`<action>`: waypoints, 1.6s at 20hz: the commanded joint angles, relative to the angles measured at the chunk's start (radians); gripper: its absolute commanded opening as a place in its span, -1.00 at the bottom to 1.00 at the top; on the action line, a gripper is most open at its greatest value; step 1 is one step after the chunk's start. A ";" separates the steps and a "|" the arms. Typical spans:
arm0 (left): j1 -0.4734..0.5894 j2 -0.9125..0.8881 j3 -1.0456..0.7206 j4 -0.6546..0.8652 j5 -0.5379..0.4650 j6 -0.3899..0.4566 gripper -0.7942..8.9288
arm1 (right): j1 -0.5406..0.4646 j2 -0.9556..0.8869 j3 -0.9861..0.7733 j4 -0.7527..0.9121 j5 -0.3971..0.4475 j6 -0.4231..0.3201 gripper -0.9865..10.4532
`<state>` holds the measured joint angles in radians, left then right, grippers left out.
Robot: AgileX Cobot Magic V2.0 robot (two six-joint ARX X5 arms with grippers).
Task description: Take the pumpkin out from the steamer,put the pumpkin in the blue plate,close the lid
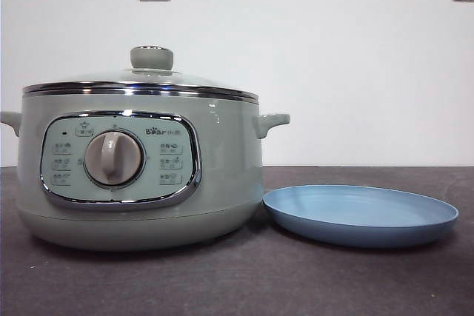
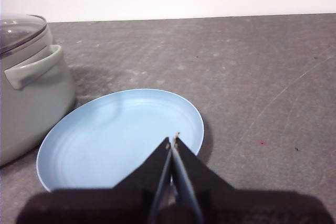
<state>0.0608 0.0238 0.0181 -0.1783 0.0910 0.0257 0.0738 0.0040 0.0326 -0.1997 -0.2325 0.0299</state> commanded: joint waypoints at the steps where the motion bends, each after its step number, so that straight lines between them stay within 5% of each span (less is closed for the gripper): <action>1: 0.004 -0.003 -0.016 0.004 0.004 -0.003 -0.84 | 0.002 -0.002 -0.014 0.005 0.002 0.006 -0.83; 8: 0.004 -0.003 -0.016 0.005 0.049 -0.013 -0.84 | 0.002 -0.002 -0.014 0.005 0.001 0.034 -0.83; 14: 0.004 -0.003 -0.016 0.013 0.211 -0.306 -0.84 | 0.002 -0.002 -0.014 0.005 -0.002 0.298 -0.83; 19: 0.004 -0.003 -0.016 0.016 0.326 -0.418 -0.84 | 0.002 -0.002 -0.014 0.005 -0.002 0.415 -0.83; 32: 0.004 -0.002 0.009 0.019 0.387 -0.467 -0.85 | 0.002 0.000 0.022 -0.021 -0.005 0.451 -0.84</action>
<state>0.0608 0.0238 0.0196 -0.1604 0.4812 -0.4164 0.0738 0.0044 0.0418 -0.2245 -0.2359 0.4694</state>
